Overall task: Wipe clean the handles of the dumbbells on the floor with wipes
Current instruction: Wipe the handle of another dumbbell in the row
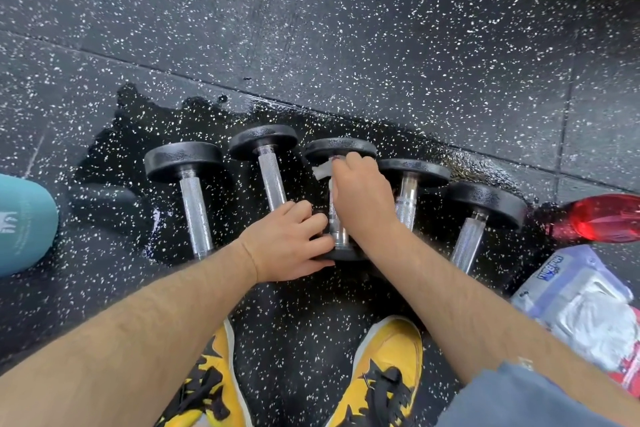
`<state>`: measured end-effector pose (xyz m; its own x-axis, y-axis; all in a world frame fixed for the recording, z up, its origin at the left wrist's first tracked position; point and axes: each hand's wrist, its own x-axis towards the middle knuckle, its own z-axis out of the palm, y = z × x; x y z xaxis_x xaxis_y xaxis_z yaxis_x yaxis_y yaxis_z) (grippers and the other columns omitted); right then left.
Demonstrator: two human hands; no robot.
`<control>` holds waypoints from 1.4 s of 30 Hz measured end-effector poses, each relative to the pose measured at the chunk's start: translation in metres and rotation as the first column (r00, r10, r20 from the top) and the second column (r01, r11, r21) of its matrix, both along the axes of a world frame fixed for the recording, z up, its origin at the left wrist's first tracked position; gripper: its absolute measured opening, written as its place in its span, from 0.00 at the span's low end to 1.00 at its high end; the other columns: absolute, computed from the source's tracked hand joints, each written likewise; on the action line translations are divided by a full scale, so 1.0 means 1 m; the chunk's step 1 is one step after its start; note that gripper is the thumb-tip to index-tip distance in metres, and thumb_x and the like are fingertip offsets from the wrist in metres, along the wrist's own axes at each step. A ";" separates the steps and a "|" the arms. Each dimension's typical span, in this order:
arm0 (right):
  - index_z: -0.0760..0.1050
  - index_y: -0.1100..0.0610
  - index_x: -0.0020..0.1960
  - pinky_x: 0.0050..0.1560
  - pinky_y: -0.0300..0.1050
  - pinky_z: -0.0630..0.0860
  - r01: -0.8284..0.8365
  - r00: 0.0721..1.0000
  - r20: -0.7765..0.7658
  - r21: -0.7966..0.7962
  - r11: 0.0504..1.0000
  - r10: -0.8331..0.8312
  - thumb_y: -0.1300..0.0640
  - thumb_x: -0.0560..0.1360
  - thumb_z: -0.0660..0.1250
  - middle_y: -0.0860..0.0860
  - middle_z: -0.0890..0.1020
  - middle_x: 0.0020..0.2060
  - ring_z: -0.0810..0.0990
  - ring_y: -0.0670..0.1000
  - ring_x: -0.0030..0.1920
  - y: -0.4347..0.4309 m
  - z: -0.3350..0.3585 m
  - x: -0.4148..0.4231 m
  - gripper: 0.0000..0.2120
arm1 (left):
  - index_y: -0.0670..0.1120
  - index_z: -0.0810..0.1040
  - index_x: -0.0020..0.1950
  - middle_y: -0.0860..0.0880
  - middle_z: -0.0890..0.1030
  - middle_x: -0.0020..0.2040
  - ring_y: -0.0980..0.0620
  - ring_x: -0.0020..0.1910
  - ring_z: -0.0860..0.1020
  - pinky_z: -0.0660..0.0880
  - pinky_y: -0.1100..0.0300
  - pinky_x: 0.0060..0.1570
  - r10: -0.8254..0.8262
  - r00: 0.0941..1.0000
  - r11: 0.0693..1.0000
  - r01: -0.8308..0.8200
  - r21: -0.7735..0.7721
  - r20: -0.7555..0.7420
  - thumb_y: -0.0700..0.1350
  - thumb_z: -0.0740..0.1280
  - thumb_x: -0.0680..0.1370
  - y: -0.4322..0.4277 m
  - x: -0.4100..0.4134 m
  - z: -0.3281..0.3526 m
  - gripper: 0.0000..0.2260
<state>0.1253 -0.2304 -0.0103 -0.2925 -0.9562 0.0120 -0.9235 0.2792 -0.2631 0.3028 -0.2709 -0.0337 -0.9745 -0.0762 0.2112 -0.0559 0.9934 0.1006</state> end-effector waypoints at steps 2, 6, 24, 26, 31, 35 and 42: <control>0.76 0.62 0.43 0.31 0.44 0.63 0.109 0.990 0.088 0.024 0.994 -0.110 0.69 0.70 0.71 0.57 0.77 0.37 0.76 0.58 0.36 0.008 -0.008 -0.005 0.06 | 0.47 0.78 0.48 0.48 0.76 0.45 0.46 0.42 0.69 0.69 0.53 0.41 -0.009 1.000 1.000 0.009 -0.012 0.003 0.60 0.64 0.81 -0.001 -0.001 0.000 0.16; 0.74 0.59 0.44 0.40 0.49 0.68 0.210 0.941 0.249 0.108 0.972 -0.231 0.61 0.81 0.56 0.53 0.76 0.38 0.74 0.55 0.41 0.007 -0.018 -0.011 0.11 | 0.47 0.77 0.48 0.48 0.75 0.45 0.46 0.43 0.68 0.69 0.53 0.42 -0.003 1.000 1.000 0.003 -0.028 0.018 0.60 0.65 0.81 -0.001 0.001 0.000 0.16; 0.77 0.59 0.40 0.38 0.50 0.73 -0.211 0.973 0.073 -0.115 0.971 0.220 0.62 0.74 0.67 0.53 0.75 0.37 0.71 0.54 0.38 0.003 -0.016 -0.012 0.04 | 0.47 0.76 0.49 0.47 0.75 0.45 0.46 0.41 0.68 0.68 0.52 0.40 -0.011 1.000 1.000 0.012 -0.021 0.026 0.60 0.65 0.81 -0.002 0.000 -0.003 0.17; 0.78 0.60 0.41 0.35 0.51 0.73 -0.161 0.983 0.074 -0.066 0.985 0.166 0.62 0.73 0.68 0.54 0.75 0.38 0.71 0.55 0.38 -0.001 -0.015 -0.010 0.02 | 0.47 0.75 0.49 0.47 0.75 0.45 0.45 0.42 0.69 0.68 0.53 0.40 -0.006 1.000 1.000 0.007 -0.020 0.026 0.60 0.64 0.81 -0.001 0.001 -0.002 0.17; 0.76 0.58 0.35 0.33 0.45 0.62 -0.207 0.976 0.070 -0.005 0.978 0.207 0.65 0.69 0.74 0.53 0.74 0.35 0.67 0.52 0.36 0.015 -0.018 0.004 0.08 | 0.46 0.77 0.49 0.46 0.75 0.44 0.46 0.42 0.67 0.68 0.52 0.40 0.000 1.000 1.000 0.000 -0.014 0.012 0.60 0.66 0.81 0.000 0.001 -0.005 0.17; 0.78 0.58 0.38 0.33 0.45 0.62 -0.116 0.990 0.072 -0.056 0.992 0.120 0.62 0.71 0.75 0.52 0.73 0.36 0.63 0.51 0.37 0.006 -0.017 -0.006 0.07 | 0.46 0.77 0.49 0.46 0.75 0.45 0.45 0.42 0.67 0.68 0.52 0.40 0.007 1.000 1.000 -0.007 -0.002 0.016 0.61 0.66 0.81 0.000 0.000 -0.003 0.17; 0.78 0.56 0.49 0.39 0.46 0.65 -0.062 0.984 0.170 0.036 0.997 0.055 0.67 0.72 0.69 0.49 0.76 0.41 0.72 0.53 0.42 0.013 -0.013 -0.018 0.09 | 0.47 0.77 0.48 0.48 0.74 0.44 0.46 0.42 0.68 0.68 0.53 0.40 -0.007 0.999 1.000 0.008 -0.023 0.038 0.60 0.63 0.82 0.000 -0.001 0.003 0.16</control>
